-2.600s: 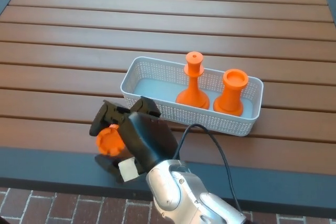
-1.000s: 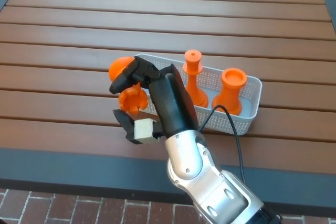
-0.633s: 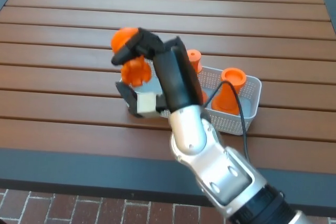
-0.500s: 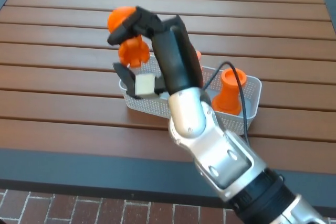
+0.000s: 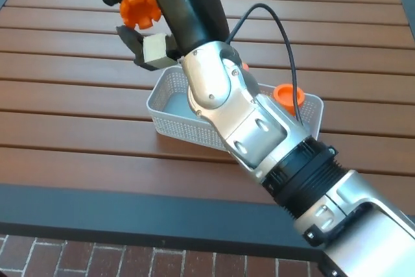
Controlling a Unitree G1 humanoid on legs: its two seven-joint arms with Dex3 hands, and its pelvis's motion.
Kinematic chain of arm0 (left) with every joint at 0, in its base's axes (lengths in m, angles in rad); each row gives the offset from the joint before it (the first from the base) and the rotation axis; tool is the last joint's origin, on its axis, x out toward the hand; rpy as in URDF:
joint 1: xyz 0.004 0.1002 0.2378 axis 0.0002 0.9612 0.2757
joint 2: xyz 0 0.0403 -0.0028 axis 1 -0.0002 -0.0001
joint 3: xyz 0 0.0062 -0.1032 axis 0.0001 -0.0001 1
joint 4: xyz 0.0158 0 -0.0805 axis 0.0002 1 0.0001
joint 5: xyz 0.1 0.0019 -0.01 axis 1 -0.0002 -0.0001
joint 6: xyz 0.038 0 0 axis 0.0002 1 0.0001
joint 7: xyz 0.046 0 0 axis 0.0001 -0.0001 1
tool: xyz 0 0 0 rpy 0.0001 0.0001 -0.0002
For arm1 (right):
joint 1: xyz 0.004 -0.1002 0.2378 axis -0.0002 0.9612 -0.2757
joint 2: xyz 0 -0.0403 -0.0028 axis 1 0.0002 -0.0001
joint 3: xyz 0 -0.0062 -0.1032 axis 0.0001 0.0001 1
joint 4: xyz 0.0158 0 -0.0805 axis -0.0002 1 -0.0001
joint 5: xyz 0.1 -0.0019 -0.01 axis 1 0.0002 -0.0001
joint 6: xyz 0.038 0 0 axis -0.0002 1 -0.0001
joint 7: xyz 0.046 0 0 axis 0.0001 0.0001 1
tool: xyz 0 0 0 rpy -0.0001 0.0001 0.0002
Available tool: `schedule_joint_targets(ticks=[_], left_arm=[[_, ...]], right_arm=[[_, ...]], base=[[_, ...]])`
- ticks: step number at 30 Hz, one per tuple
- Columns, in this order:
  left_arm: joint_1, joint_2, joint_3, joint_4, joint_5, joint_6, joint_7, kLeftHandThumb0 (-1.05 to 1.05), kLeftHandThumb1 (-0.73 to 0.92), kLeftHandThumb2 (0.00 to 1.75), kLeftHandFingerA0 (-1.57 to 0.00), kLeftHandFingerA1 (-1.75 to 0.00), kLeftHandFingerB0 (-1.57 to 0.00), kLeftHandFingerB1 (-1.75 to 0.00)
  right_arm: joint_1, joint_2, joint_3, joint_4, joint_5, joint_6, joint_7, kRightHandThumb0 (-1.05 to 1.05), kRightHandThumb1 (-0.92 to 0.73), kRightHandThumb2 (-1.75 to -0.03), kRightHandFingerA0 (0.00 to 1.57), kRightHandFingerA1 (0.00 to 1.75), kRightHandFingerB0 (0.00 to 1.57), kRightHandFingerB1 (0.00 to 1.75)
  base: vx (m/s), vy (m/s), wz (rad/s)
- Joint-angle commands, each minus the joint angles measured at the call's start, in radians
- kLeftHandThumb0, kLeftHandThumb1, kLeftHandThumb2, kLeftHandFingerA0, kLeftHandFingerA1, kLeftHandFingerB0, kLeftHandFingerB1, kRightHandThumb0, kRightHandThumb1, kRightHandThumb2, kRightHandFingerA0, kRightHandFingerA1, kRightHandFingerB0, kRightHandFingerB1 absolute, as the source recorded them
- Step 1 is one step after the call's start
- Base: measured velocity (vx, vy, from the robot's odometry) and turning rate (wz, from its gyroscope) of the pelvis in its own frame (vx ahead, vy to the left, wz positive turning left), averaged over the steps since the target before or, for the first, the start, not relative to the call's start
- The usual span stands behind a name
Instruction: Using the right hand to place 3 different shape and weight chess pieces into a small container
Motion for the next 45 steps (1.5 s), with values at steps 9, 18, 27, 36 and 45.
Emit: schedule_joint_targets(ticks=[9,18,27,36,45], left_arm=[[0.054,-0.016,-0.009,0.023,0.024,-0.022,0.02,-0.08,0.51,1.2,-1.02,-1.51,-0.89,-1.27],[0.041,-0.02,0.007,0.008,-0.003,-0.017,-0.008,-0.07,0.51,1.19,-1.0,-1.53,-0.89,-1.24],[0.038,-0.013,0.001,0.014,0.014,-0.033,0.001,-0.06,0.53,1.16,-1.03,-1.49,-0.9,-1.25],[0.043,-0.019,0.005,0.005,0.007,-0.026,0.009,-0.07,0.53,1.15,-1.0,-1.51,-0.88,-1.23],[0.043,-0.009,0.028,0.017,-0.007,-0.02,-0.002,-0.08,0.47,1.22,-1.04,-1.48,-0.94,-1.24]], right_arm=[[-0.055,-0.139,0.125,0.123,-0.148,-0.057,0.213,-0.1,-0.65,-0.71,0.82,1.75,0.64,1.57],[-0.044,-0.206,0.184,0.076,-0.177,-0.001,0.447,-0.19,-0.63,-0.64,0.87,1.31,0.76,0.62],[-0.055,-0.222,0.189,0.02,-0.183,0.034,0.566,-0.21,-0.61,-0.73,0.82,1.48,0.78,0.73],[-0.068,-0.246,0.236,-0.011,-0.237,-0.025,0.655,-0.26,-0.61,-0.61,0.83,1.43,0.8,0.66],[-0.054,-0.268,0.205,-0.01,-0.253,-0.063,0.621,-0.19,-0.65,-0.66,0.87,1.6,0.74,0.75]], base=[[0.0,0.0,0.01],[0.0,0.0,0.0],[0.0,0.0,0.0],[0.0,0.0,0.0],[0.0,0.0,0.0]])
